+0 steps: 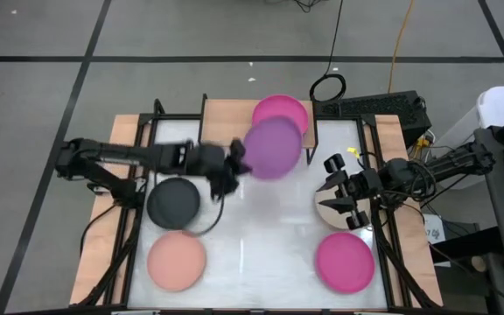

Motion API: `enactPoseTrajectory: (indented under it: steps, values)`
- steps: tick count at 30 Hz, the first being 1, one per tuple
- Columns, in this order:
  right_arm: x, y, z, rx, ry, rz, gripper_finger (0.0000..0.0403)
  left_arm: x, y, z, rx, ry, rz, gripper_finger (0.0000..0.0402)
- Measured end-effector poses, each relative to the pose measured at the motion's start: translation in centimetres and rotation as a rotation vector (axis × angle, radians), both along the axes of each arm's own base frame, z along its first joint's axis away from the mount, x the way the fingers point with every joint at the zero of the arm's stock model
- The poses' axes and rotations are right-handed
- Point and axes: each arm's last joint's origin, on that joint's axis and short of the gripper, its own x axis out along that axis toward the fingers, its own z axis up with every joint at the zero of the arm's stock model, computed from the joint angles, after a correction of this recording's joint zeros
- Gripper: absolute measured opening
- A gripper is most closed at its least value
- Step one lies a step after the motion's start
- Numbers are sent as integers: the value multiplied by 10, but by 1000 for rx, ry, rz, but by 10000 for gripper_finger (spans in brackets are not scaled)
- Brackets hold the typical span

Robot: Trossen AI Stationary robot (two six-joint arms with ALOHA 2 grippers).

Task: Place and stack plates onto a shelf
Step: Stack the violet plate on top of the pink plate on the shelf

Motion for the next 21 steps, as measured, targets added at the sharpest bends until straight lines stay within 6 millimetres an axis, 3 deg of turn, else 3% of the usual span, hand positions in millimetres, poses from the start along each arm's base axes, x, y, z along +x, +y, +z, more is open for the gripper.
enactPoseTrajectory:
  steps: [4, 8, 11, 17, 21]
  values:
    - [-2, -1, 2, 2, -21, -3, 116, 6, 49, 11, 23, 49, 73, 10]
    - [-3, -1, 4, 2, -36, -7, 116, 16, 83, 16, -14, 81, 91, 10]
    - [-3, -1, 4, -3, -38, -9, 116, 28, 98, 12, -29, 105, 77, 10]
    - [-2, -1, 3, 0, -34, -8, 116, 55, 121, -16, -45, 179, 94, 10]
    - [-2, -1, 3, 9, -31, -3, 116, 63, 133, -28, -32, 209, 98, 15]
